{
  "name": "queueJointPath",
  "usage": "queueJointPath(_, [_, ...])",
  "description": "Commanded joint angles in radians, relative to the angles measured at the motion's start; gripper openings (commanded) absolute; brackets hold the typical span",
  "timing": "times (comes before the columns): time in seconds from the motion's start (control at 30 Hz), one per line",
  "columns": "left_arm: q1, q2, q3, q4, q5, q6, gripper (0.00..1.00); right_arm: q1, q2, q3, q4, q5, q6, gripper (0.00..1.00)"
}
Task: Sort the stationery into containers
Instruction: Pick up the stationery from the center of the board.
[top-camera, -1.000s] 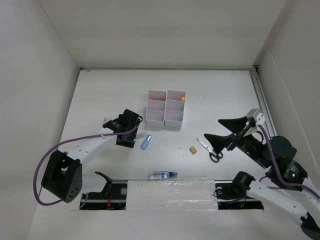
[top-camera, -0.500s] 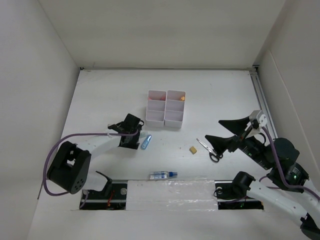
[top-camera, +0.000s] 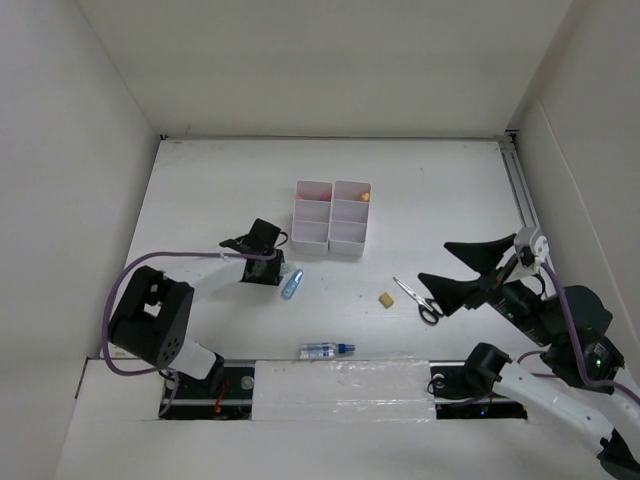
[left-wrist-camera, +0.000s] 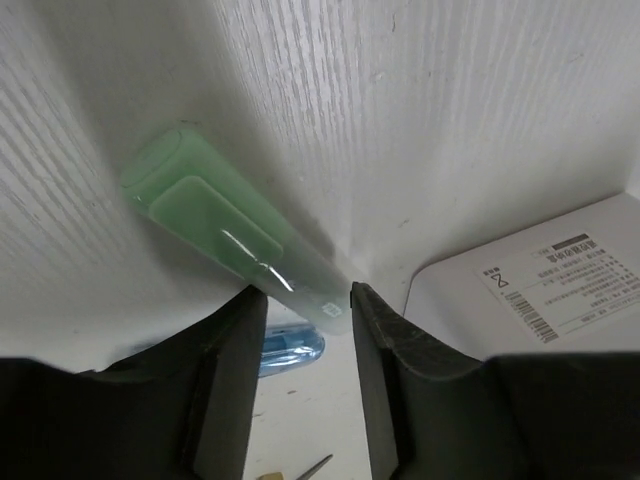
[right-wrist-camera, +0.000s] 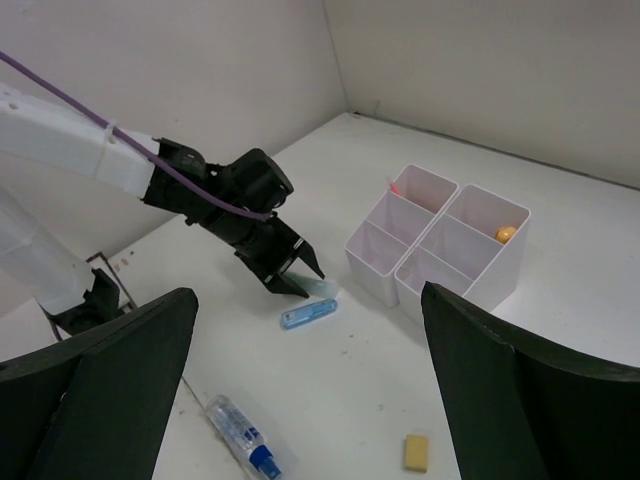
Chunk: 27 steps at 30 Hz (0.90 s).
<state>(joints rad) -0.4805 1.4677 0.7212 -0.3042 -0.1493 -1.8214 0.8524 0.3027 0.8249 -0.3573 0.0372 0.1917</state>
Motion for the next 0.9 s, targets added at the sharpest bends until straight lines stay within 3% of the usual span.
queueJointPath(0.0, [0.052,0.042,-0.028,-0.098,0.014,0.037,0.35,0.007,-0.002,-0.003,0.054,0.004,0.012,1.0])
queueJointPath(0.07, [0.084,0.051,-0.058,-0.075,0.037,0.065,0.26,0.007,-0.002,-0.003,0.054,0.004,0.012,1.0])
queueJointPath(0.13, [0.095,0.051,-0.068,-0.061,0.048,0.077,0.26,0.007,-0.011,0.009,0.044,0.004,0.012,1.0])
queueJointPath(0.2, [0.095,0.051,-0.08,-0.061,0.048,0.088,0.29,0.007,-0.011,0.01,0.035,0.004,0.012,1.0])
queueJointPath(0.23, [0.095,0.051,-0.08,-0.071,0.039,0.088,0.36,0.007,-0.011,0.01,0.035,0.004,0.012,1.0])
queueJointPath(0.3, [0.095,0.051,-0.071,-0.082,0.039,0.099,0.42,0.007,-0.02,0.01,0.035,0.004,0.012,1.0])
queueJointPath(0.5, [0.129,0.069,-0.013,-0.128,0.001,0.16,0.49,0.007,-0.051,0.01,0.026,0.013,0.012,1.0])
queueJointPath(0.63, [0.129,0.092,0.006,-0.153,0.001,0.195,0.49,0.007,-0.062,0.019,0.017,0.024,0.012,1.0])
queueJointPath(0.77, [0.138,0.111,0.006,-0.148,0.001,0.217,0.4,0.007,-0.073,0.028,0.004,0.035,0.012,1.0])
queueJointPath(0.87, [0.138,0.135,0.029,-0.174,-0.018,0.238,0.39,0.007,-0.073,0.028,0.004,0.035,0.012,1.0])
